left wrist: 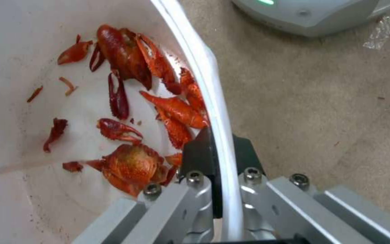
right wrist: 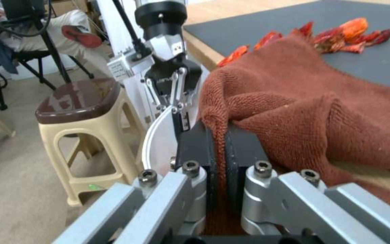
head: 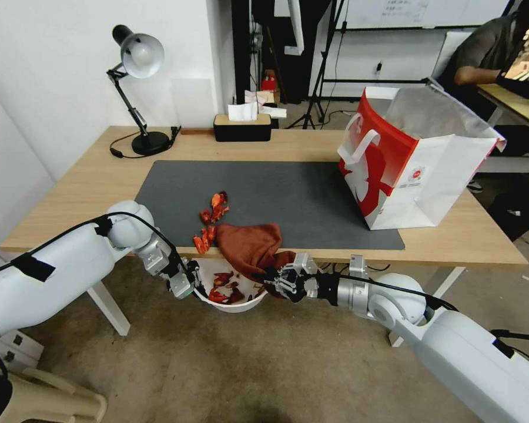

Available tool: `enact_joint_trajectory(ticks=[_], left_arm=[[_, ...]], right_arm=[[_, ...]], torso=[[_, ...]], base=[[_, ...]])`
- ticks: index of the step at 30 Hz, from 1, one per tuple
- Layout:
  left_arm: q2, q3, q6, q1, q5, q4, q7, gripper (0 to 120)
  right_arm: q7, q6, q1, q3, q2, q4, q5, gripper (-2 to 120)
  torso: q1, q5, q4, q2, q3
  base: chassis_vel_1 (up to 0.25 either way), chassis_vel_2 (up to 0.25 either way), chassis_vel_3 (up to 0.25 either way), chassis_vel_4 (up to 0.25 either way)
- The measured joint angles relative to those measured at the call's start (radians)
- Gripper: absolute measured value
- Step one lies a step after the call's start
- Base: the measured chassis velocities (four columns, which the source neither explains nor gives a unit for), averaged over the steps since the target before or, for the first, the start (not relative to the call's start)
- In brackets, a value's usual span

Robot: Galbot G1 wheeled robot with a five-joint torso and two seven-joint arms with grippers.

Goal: Sweep shrimp from table into container with towel, then put container into takeout bag.

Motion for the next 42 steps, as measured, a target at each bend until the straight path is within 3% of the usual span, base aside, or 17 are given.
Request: enact_joint_trajectory(ticks=[20,42], left_arm=[[0.017,-0.028,0.001,0.033,0.004,-0.017,0.000,0],[0.012,-0.038,0.002,0.046,0.008,-0.009,0.001,0]], right_arm=[[0.020,0.003,-0.018,0.106,-0.002,0.073,0.058,2],[0.098,-0.013,0.115,0.124,0.050,0.034,0.206,2]], torso=[[0.000,0.0000,0.0000,0.000,0.000],[0.000,-0.0001,0.0000,0.000,0.000]], base=[[0.000,0.000,0.000,0.000],[0.000,0.000,0.000,0.000]])
